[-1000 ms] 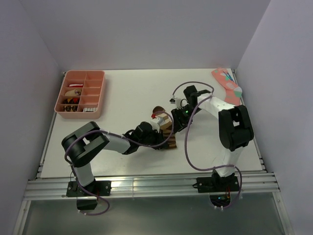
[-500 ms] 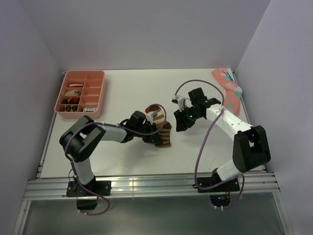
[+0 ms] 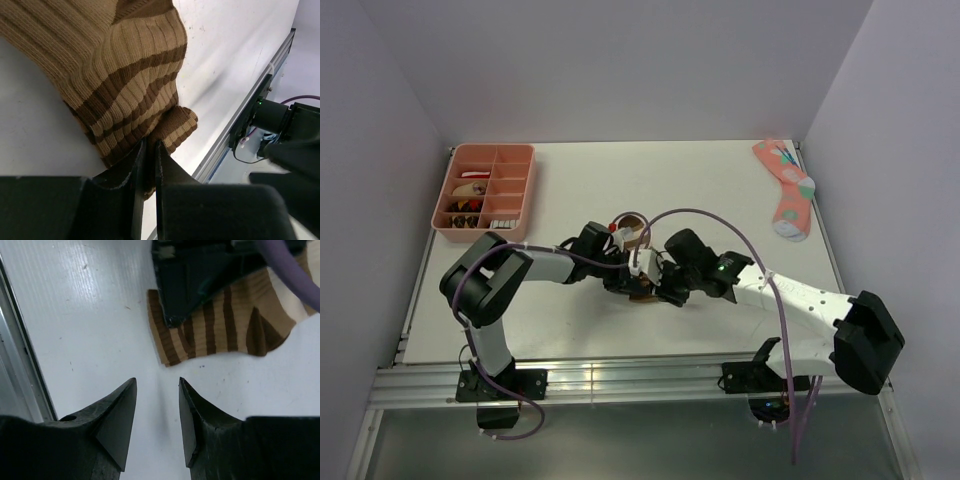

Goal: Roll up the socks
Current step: Roll the sock at the center of the board.

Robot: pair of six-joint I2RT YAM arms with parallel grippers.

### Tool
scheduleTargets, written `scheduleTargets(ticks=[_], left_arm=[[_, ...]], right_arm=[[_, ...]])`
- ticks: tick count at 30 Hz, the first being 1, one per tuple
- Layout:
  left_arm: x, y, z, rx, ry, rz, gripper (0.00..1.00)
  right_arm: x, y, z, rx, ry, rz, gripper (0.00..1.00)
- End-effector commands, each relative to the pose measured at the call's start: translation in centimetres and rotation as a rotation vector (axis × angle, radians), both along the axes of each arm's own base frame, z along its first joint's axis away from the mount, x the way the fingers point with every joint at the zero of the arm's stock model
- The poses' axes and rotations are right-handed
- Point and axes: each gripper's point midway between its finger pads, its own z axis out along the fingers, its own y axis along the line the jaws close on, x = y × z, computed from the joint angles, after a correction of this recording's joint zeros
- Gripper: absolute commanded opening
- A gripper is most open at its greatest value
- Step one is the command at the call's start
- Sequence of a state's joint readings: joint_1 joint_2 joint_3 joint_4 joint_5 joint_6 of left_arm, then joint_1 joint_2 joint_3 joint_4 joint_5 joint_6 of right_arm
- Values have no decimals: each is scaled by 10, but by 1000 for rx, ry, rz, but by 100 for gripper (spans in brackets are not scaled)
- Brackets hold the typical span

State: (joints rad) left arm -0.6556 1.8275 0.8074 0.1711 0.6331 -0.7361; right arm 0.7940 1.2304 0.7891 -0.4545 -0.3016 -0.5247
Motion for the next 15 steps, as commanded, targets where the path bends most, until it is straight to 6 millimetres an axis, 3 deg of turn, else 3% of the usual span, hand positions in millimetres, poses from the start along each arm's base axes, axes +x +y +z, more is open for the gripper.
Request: scheduleTargets(ticks=[1,15], left_arm=[[-45,49,-63,271,206,25,0],[-65,66,-74,320,263,43,0]], right_arm=[[6,15,2,-2,-118,76,47],[-18,40,-38,-110,-223,213,45]])
